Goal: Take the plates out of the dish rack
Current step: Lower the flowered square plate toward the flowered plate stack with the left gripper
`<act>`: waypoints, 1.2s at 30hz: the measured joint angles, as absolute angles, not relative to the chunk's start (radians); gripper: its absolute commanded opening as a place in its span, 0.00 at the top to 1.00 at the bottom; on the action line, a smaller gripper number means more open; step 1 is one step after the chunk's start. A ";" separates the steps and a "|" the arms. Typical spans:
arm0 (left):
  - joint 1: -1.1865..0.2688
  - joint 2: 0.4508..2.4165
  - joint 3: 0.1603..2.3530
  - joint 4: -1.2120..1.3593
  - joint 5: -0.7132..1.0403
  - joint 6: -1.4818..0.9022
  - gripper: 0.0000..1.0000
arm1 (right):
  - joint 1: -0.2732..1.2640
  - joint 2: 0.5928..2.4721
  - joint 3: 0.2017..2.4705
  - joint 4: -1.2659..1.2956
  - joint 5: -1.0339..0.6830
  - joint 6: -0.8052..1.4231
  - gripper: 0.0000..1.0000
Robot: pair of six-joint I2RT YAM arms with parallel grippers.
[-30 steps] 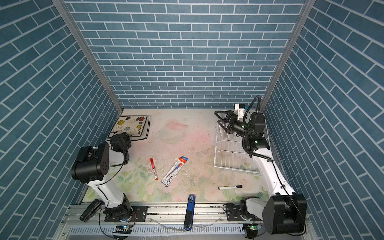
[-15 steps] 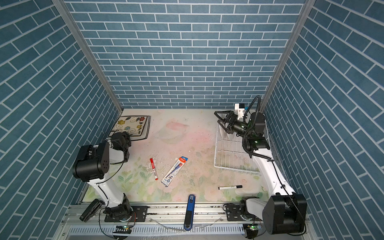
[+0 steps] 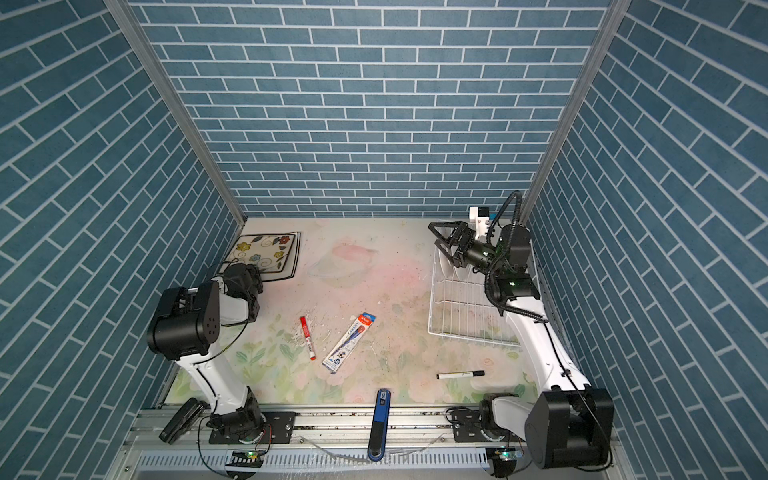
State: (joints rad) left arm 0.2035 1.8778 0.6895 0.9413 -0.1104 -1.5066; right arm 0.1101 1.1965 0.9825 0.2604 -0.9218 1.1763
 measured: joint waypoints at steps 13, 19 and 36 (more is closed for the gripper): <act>0.204 1.897 0.715 0.936 -0.110 -1.506 1.00 | 0.110 1.196 0.982 0.255 -0.922 1.172 0.01; 0.204 1.899 0.719 0.935 -0.110 -1.507 0.99 | 0.110 1.196 0.982 0.254 -0.922 1.172 0.01; 0.204 1.899 0.722 0.970 -0.108 -1.512 0.63 | 0.110 1.196 0.983 0.253 -0.922 1.171 0.01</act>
State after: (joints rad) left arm 0.2035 1.8988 0.7219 0.9703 -0.1078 -1.5124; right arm 0.1101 1.1965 0.9829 0.2535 -0.9218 1.1709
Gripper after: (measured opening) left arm 0.351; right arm 0.989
